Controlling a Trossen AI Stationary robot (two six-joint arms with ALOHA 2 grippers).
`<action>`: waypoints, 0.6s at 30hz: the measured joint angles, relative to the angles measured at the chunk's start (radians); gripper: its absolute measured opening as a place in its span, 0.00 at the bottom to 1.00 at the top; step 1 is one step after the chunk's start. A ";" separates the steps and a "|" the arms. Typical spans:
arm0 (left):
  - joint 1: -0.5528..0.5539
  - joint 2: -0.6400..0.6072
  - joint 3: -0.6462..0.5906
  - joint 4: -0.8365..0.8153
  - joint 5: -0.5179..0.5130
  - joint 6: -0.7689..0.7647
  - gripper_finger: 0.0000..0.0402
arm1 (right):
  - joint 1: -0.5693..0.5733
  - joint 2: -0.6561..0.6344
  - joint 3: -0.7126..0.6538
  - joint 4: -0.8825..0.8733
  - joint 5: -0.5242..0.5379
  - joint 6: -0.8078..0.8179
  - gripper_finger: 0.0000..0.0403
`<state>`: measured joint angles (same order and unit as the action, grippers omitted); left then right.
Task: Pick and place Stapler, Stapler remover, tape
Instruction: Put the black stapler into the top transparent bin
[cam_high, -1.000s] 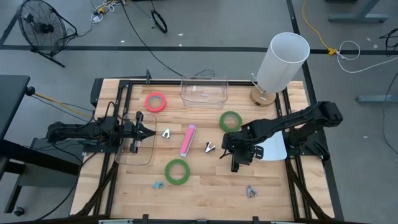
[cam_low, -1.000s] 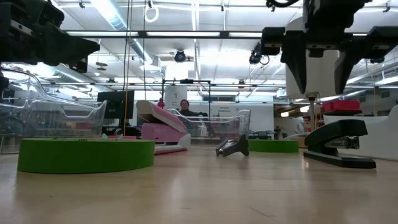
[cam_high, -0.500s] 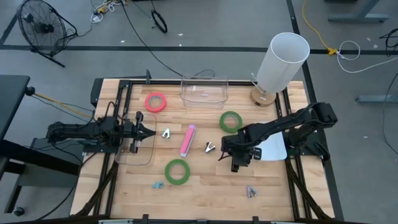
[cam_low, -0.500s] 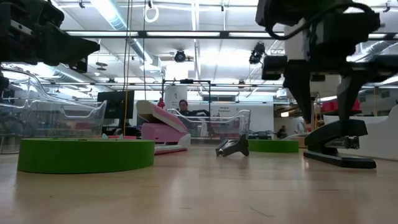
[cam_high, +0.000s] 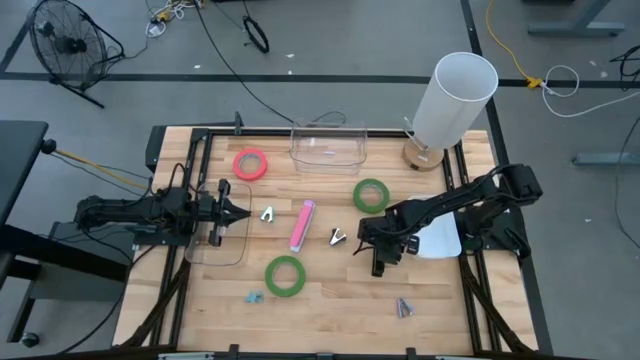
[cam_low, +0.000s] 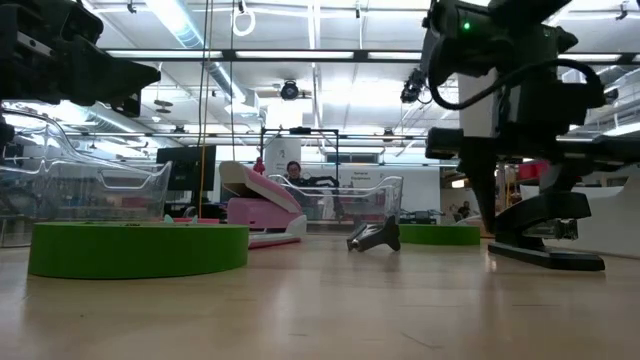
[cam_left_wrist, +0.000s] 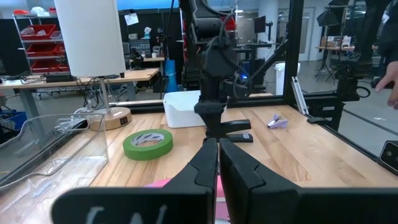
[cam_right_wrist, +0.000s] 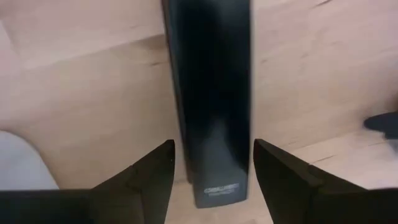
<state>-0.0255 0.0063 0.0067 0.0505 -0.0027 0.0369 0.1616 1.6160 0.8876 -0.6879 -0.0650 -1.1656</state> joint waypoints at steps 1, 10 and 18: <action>0.000 0.000 0.000 0.000 0.000 0.000 0.05 | -0.002 0.000 -0.001 -0.010 -0.003 -0.003 0.54; 0.000 0.000 0.000 0.000 0.000 0.000 0.05 | -0.005 0.000 -0.001 -0.006 -0.058 -0.029 0.42; 0.000 0.000 0.000 0.000 0.000 0.000 0.05 | -0.005 0.000 -0.001 -0.008 -0.059 -0.022 0.28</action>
<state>-0.0256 0.0062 0.0067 0.0505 -0.0027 0.0368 0.1562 1.6157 0.8871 -0.6964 -0.1242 -1.1873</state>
